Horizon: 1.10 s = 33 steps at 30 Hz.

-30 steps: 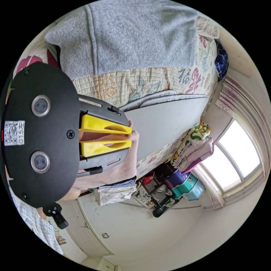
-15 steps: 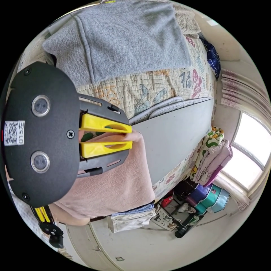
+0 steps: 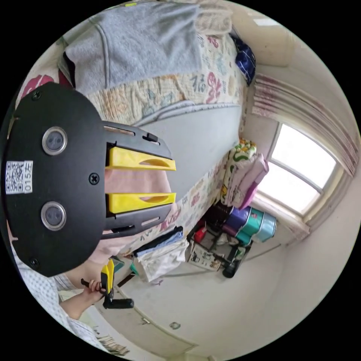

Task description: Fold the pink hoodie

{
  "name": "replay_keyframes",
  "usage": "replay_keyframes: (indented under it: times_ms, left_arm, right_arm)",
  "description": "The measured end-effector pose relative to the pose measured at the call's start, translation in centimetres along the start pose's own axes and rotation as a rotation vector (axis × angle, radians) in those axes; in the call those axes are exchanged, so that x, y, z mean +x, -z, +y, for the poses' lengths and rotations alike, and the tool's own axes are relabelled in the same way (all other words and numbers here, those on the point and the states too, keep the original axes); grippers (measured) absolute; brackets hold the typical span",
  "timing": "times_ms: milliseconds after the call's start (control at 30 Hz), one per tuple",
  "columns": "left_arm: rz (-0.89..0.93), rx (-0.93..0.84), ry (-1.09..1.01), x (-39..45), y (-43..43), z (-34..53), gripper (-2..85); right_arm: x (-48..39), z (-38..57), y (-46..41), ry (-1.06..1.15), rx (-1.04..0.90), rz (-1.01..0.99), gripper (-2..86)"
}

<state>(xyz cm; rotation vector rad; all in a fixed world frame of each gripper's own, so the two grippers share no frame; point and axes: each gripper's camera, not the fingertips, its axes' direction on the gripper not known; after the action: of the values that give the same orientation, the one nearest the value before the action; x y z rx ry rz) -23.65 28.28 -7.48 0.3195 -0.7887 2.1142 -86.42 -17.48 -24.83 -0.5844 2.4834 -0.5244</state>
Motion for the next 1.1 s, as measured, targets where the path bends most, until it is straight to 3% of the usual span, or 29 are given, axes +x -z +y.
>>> replay_keyframes:
  times_ms: [133, 367, 533, 700, 833, 1100]
  left_arm:
    - [0.164, -0.024, -0.097, 5.6, -5.5, 0.2, 9.8]
    - [0.024, -0.288, -0.099, 4.9, -16.7, 1.5, 9.9]
    - [0.038, -0.287, -0.086, 2.1, -17.0, 2.5, 10.4]
    - [0.174, -0.188, 0.126, -5.8, -10.4, 3.8, 13.1]
    - [0.223, -0.046, 0.378, -16.8, -3.1, 7.8, 13.7]
    - [0.257, -0.146, 0.619, -31.6, -2.4, 14.5, 15.9]
  right_arm:
    - [-1.4, -1.8, -1.2, -0.092, -0.019, -0.012, 9.2]
    - [-7.4, -4.7, 1.1, -0.028, -0.083, 0.067, 6.1]
    - [-11.0, -7.4, 2.9, 0.027, -0.143, 0.106, 6.3]
    - [-11.5, -10.1, 7.8, 0.011, -0.185, -0.091, 7.7]
    - [-12.6, -14.7, 13.6, 0.057, -0.056, -0.226, 8.2]
    - [-15.3, -30.3, 13.5, 0.037, -0.034, -0.203, 9.7]
